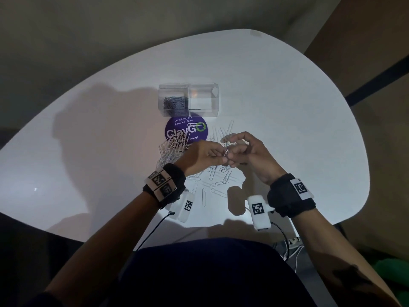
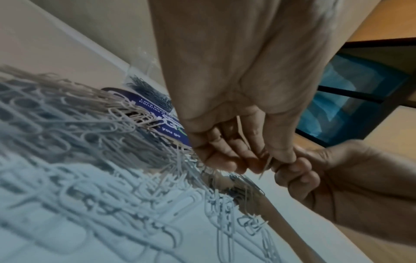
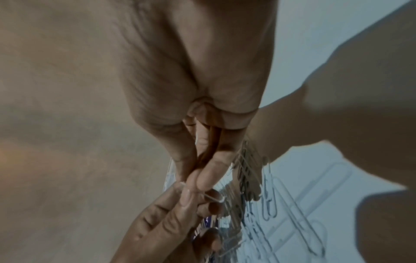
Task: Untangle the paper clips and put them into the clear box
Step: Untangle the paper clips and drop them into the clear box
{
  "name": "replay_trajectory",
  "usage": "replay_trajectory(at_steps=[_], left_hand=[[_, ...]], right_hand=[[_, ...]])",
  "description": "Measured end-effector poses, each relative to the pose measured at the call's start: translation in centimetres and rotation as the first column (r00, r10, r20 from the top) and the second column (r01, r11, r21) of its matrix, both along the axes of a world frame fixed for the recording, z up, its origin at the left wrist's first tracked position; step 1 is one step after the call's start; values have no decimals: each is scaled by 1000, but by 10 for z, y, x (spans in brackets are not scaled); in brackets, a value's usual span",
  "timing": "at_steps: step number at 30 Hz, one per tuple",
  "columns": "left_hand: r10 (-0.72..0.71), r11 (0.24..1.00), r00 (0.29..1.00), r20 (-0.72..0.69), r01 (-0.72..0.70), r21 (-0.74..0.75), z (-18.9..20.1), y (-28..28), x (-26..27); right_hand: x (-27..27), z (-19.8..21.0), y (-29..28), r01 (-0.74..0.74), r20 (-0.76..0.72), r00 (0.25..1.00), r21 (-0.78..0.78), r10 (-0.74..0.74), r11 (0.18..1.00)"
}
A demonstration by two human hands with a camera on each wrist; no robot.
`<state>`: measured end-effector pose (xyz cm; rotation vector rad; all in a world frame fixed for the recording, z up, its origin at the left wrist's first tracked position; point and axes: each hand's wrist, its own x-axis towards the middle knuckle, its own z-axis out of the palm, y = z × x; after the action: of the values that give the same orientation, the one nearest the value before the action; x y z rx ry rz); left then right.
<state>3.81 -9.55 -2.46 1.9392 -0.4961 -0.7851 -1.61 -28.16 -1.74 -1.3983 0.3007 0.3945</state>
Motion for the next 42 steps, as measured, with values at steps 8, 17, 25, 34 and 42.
replay_trajectory(at_steps=[8,17,25,34,42], left_hand=[[132,982,940,315,-167,87,1,5,9],[-170,909,908,383,-6,417,2,13,8],[-269,925,654,707,-29,379,-18,-19,24],[-344,900,633,694,12,436,-18,-7,37],[-305,889,730,611,-13,458,-3,4,34]], right_hand=[[4,3,-5,-47,-65,997,-94,41,994],[16,-5,-17,215,-188,962,73,-198,974],[29,-23,-11,9,0,1000,-700,-13,715],[33,-24,-2,-62,4,995,-764,100,642],[36,-16,0,-5,52,996,-799,77,601]])
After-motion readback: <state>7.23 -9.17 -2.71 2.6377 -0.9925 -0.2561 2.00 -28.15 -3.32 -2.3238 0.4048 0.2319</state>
